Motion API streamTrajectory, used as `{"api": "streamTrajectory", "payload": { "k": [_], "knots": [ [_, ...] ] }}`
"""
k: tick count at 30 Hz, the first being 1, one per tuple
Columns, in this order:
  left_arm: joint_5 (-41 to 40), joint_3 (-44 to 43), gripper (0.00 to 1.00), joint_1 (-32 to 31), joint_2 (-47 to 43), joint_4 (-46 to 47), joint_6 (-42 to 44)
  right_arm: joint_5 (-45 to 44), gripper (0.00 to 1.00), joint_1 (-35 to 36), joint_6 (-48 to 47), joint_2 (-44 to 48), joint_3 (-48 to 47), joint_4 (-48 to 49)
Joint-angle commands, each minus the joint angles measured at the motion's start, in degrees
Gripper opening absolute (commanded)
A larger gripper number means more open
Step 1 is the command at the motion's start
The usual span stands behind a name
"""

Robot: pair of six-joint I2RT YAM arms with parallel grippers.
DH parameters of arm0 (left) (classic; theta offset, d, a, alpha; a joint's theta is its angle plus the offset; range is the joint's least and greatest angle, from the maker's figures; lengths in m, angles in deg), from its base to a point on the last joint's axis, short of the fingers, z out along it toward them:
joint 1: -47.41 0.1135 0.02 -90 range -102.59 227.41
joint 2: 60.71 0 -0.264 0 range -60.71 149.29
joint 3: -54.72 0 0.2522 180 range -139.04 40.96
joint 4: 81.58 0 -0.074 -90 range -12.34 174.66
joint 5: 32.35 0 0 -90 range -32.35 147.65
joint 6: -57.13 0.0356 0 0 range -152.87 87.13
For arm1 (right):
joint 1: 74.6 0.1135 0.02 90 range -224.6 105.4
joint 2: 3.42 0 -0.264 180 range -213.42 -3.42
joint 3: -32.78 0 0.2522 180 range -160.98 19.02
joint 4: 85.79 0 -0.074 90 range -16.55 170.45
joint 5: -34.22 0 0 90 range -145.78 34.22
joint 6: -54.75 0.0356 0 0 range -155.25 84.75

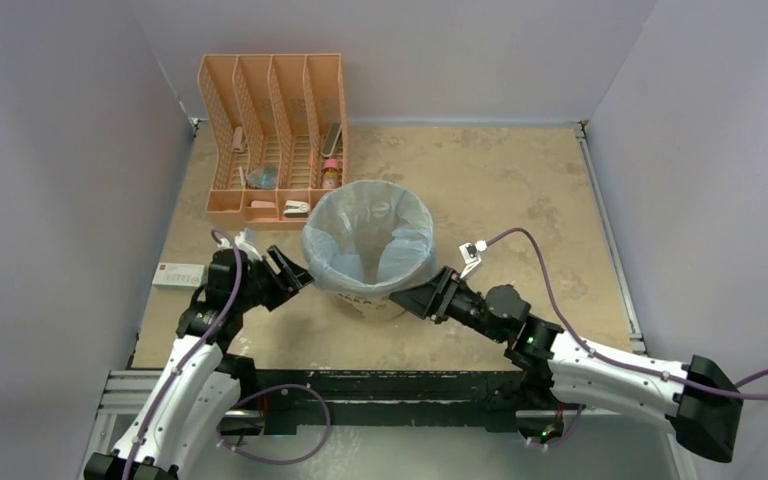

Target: Put the trash bags into the trash bin

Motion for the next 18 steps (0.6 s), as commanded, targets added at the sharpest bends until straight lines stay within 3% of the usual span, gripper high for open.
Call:
{"api": "streamTrajectory", "payload": {
  "k": [1, 7, 15, 18],
  "knots": [
    [-1.8, -0.5, 0.66, 0.3, -1.2, 0.0, -0.9, -5.8, 0.63, 0.8, 3.5, -3.5, -2.8, 4.1],
    [-1.9, -1.0, 0.69, 0.3, -1.5, -0.7, -0.7, -9.7, 0.62, 0.9, 7.5, -1.8, -0.2, 3.0],
    [-4.8, -1.6, 0.69, 0.3, -4.3, -3.2, -1.3, 0.7, 0.61, 1.4, 2.4, 1.6, 3.4, 9.5],
    [-6.1, -2.0, 0.70, 0.3, -6.0, -4.2, -1.7, -1.5, 0.61, 2.8, 3.1, 2.2, 4.0, 9.6]
  ]
}}
